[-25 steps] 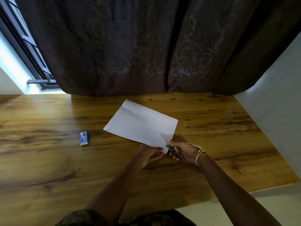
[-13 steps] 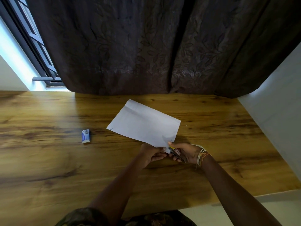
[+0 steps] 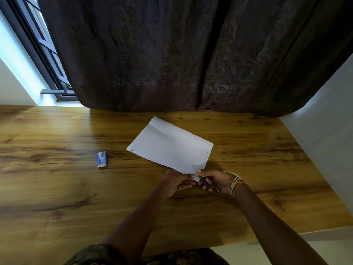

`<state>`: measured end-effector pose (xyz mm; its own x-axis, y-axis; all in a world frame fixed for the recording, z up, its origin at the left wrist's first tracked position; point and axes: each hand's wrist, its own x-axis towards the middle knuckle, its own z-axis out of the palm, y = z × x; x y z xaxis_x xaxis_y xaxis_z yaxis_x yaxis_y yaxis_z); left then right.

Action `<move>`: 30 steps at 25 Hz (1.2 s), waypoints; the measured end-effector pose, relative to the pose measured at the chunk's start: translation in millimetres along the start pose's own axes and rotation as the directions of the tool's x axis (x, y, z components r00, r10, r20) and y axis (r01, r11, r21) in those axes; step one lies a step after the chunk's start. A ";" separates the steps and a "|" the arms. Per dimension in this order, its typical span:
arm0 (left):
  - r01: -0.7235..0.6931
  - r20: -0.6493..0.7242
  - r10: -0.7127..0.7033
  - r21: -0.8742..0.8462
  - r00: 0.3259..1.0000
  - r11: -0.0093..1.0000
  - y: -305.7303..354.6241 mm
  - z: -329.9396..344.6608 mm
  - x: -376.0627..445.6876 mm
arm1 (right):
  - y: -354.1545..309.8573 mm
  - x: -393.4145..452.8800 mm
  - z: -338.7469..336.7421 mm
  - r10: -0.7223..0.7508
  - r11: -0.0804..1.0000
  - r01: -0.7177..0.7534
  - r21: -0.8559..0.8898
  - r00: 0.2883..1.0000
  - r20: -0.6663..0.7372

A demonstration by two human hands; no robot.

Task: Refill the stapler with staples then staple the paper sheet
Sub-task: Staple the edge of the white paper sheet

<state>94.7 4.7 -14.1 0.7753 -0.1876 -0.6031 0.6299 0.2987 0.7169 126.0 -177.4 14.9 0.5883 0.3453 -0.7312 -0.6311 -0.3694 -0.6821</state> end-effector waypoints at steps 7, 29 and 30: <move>-0.012 0.009 0.012 -0.007 1.000 1.000 0.9 -0.5 -0.8 | -0.1 1.0 3.8 -0.023 1.000 0.023 -0.012 0.999 -0.036; 0.044 -0.118 -0.058 -0.112 0.991 0.993 5.5 8.7 0.5 | 16.3 -16.6 24.3 0.015 0.939 0.035 0.343 0.990 -0.144; 0.048 -0.130 -0.063 -0.122 0.989 0.991 5.6 10.2 1.0 | 17.5 -16.5 25.8 0.015 0.931 0.040 0.364 0.989 -0.146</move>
<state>99.4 -3.4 -7.2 0.7212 -0.0827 -0.6878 0.6558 0.4013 0.6394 92.3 -167.3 15.1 0.6466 0.2100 -0.7334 -0.7478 -0.0158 -0.6638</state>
